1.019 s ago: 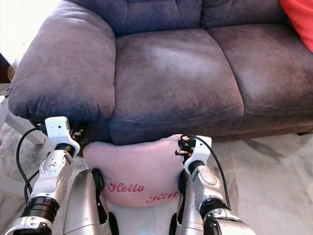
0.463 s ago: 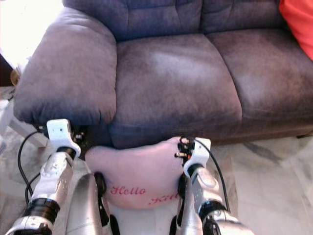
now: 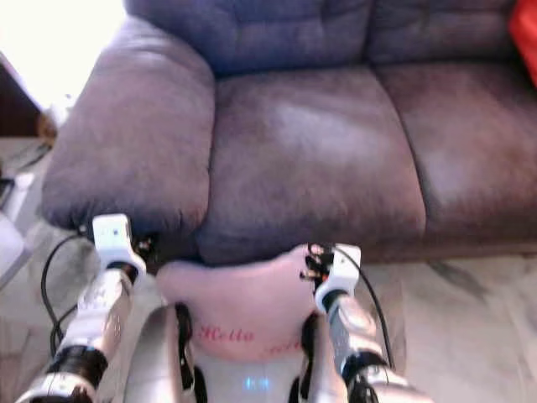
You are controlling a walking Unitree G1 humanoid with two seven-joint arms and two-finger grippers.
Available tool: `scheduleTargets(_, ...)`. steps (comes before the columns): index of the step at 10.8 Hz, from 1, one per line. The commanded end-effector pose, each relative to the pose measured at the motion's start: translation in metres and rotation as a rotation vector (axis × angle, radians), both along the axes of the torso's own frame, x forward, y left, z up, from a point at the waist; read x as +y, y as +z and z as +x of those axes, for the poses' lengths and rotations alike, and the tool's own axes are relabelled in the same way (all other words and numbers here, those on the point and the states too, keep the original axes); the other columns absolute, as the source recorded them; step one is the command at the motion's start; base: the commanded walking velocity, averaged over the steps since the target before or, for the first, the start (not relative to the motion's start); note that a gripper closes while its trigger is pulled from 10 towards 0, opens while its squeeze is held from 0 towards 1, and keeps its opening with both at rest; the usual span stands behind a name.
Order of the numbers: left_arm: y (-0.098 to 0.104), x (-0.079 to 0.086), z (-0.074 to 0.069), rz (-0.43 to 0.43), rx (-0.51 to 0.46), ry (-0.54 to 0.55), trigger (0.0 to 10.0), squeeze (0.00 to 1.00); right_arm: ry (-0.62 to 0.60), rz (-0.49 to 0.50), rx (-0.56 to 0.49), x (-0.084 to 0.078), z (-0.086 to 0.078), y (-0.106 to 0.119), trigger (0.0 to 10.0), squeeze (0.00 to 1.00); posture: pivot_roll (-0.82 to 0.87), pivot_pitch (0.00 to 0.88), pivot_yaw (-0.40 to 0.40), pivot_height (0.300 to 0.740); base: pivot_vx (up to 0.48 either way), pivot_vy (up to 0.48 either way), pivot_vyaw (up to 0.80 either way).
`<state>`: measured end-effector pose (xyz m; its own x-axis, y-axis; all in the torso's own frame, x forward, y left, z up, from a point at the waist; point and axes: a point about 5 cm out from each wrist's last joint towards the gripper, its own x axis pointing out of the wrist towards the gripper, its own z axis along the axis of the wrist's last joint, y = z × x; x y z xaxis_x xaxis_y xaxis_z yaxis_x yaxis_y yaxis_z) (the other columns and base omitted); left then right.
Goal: Move the pillow to the sofa from floor
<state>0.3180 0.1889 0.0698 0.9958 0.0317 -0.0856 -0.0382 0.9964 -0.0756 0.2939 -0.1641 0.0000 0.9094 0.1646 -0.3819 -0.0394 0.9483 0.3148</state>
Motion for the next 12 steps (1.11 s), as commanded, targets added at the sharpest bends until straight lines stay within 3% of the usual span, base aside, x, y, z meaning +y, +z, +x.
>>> scheduleTargets(1,0.0336,0.0141,0.0093,0.023,-0.162,0.048,10.0,0.00,-0.037,-0.026,-0.231,-0.0112,0.0309,0.0446,10.0,0.00,0.08,0.065,-0.038,0.629,0.000,0.000,0.00)
scheduleTargets(6,0.0301,0.0142,0.0061,0.002,-0.172,0.039,10.0,0.00,-0.032,-0.036,-0.233,-0.0108,0.0310,0.0447,10.0,0.00,0.09,0.065,-0.042,0.629,0.000,0.000,0.00)
scheduleTargets(8,0.0316,0.0145,0.0061,-0.001,-0.182,0.036,10.0,0.00,-0.032,-0.038,-0.231,-0.0104,0.0310,0.0444,10.0,0.00,0.09,0.065,-0.042,0.629,-0.383,0.000,0.00)
scheduleTargets(12,0.0353,0.0123,0.0069,0.003,-0.205,0.019,10.0,0.00,-0.037,-0.041,-0.227,-0.0104,0.0311,0.0440,10.0,0.00,0.09,0.065,-0.043,0.699,-0.419,0.000,0.00)
